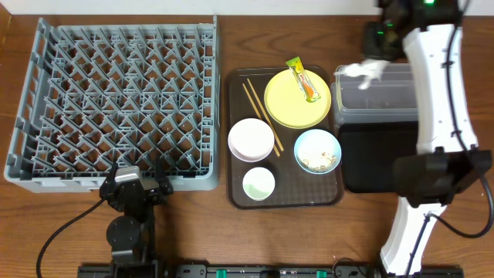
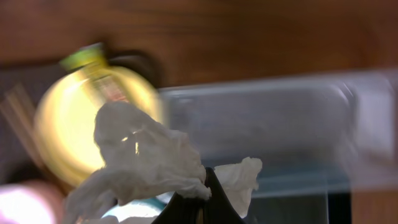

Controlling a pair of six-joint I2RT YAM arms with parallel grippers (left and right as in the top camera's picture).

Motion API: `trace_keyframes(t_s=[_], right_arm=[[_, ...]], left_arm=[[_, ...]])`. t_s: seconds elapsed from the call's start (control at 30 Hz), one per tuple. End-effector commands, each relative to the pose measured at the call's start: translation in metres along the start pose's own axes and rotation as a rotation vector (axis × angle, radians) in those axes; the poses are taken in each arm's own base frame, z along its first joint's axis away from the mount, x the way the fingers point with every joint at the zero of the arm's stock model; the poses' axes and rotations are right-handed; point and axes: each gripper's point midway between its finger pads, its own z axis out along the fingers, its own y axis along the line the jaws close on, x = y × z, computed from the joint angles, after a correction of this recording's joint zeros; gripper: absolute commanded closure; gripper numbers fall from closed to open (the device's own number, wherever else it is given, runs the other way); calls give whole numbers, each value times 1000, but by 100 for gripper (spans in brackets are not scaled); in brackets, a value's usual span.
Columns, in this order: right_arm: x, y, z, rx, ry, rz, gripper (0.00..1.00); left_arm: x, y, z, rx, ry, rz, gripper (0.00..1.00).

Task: Sort waste into correct bins and load items into the dishwasher
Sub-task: 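Carry the foil with the right gripper and drop it into the clear bin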

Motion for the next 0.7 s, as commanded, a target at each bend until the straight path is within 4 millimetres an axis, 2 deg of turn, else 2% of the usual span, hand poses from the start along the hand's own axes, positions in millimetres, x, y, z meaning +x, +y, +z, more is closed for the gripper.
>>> trace_keyframes(t_s=[0.0,0.1,0.2,0.23,0.27,0.3,0.33,0.43,0.53,0.63,0.67], right_arm=[[8,-38,40,105,62,252,98],[17,-55,65,128,99,350,98],[27,-59,83,110,137,371,98],[28,-58,87,99,143,374,85],[28,-56,88,82,145,364,60],[26,-52,89,56,142,342,30],[21,-46,87,16,131,313,19],[6,-27,75,-101,83,246,17],[-13,-4,49,-220,11,151,23],[-26,32,19,-358,-60,-2,27],[-28,49,8,-407,-84,-70,28]], left_arm=[[18,1,2,-4,41,18,9],[18,1,2,-4,41,18,9],[18,1,2,-4,41,18,9],[18,1,2,-4,41,18,9],[18,1,2,-4,41,18,9],[18,1,2,-4,41,18,9],[18,1,2,-4,41,18,9],[18,1,2,-4,41,18,9],[18,1,2,-4,40,18,9],[18,1,2,-4,41,18,9],[18,1,2,-4,41,18,9]])
